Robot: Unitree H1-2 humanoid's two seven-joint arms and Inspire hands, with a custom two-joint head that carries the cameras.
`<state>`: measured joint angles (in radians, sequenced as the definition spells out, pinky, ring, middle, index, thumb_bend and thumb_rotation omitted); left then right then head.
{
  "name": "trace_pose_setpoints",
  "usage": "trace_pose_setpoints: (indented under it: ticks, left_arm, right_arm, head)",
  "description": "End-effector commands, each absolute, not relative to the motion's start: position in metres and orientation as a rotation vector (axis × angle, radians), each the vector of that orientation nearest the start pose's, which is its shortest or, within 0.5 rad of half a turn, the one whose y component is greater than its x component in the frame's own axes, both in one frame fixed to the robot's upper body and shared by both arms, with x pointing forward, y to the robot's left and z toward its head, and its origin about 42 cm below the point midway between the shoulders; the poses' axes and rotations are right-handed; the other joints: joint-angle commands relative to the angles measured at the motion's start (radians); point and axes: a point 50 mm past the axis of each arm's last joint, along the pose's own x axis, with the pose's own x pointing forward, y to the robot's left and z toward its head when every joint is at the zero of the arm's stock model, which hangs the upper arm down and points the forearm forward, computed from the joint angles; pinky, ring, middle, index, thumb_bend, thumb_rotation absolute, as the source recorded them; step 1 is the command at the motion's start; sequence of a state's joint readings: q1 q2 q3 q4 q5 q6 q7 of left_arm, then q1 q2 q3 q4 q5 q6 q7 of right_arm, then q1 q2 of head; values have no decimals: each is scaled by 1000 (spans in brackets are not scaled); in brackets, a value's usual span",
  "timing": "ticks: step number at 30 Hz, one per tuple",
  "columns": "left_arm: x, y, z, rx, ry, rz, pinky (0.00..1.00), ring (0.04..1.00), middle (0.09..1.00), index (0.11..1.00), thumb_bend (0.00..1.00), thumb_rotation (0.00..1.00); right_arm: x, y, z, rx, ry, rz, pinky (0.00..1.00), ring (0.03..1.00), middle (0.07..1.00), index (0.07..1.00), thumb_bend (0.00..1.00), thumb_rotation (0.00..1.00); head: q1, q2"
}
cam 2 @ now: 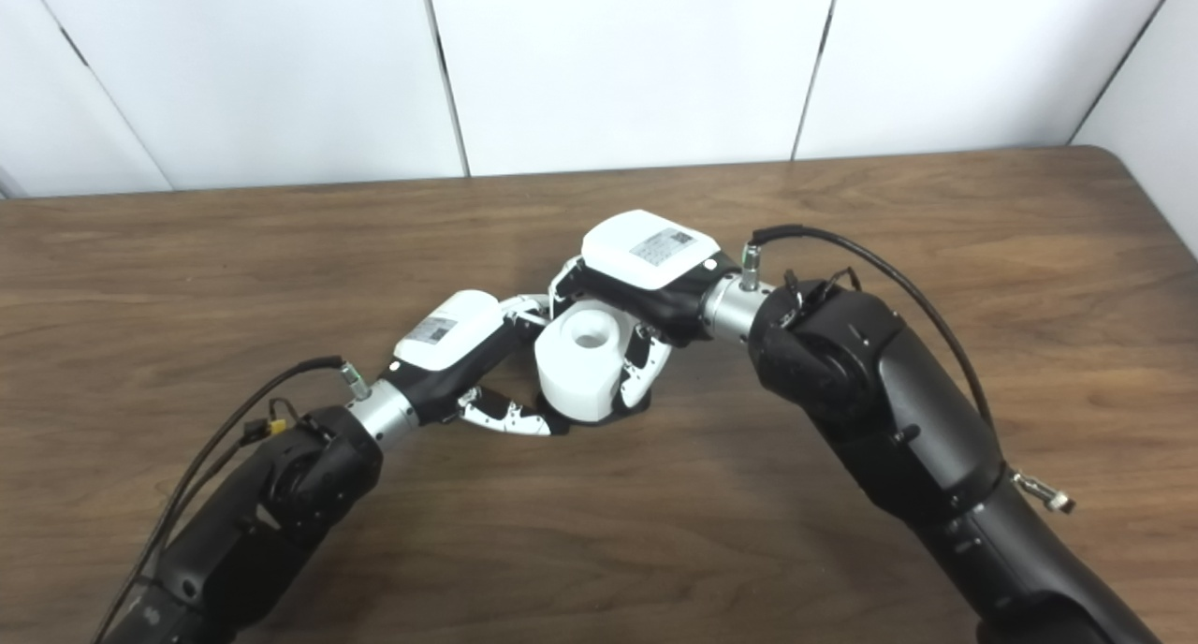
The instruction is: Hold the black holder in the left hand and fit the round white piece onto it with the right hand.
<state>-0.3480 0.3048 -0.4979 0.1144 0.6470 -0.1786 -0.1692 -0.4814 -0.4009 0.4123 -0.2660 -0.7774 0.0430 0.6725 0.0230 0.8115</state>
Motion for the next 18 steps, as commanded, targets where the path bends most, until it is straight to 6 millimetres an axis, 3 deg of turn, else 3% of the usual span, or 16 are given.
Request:
trace_pose_setpoints:
  ticks: [1, 6, 18]
  left_arm:
    - [340, 162, 114, 1101, -262, -796, 724, 889, 883, 483, 524, 68]
    - [340, 162, 113, 1096, -254, -799, 733, 893, 886, 483, 524, 67]
    - [340, 163, 112, 1093, -257, -800, 731, 891, 886, 483, 525, 67]
  right_arm:
    - [361, -170, 269, -1414, -390, 717, 586, 727, 762, 873, 845, 124]
    - [360, -170, 270, -1422, -390, 709, 576, 722, 777, 926, 856, 120]
    - [362, -172, 271, -1405, -403, 693, 568, 712, 781, 937, 853, 114]
  head:
    - [1, 2]
    - [2, 3]
    - [0, 6]
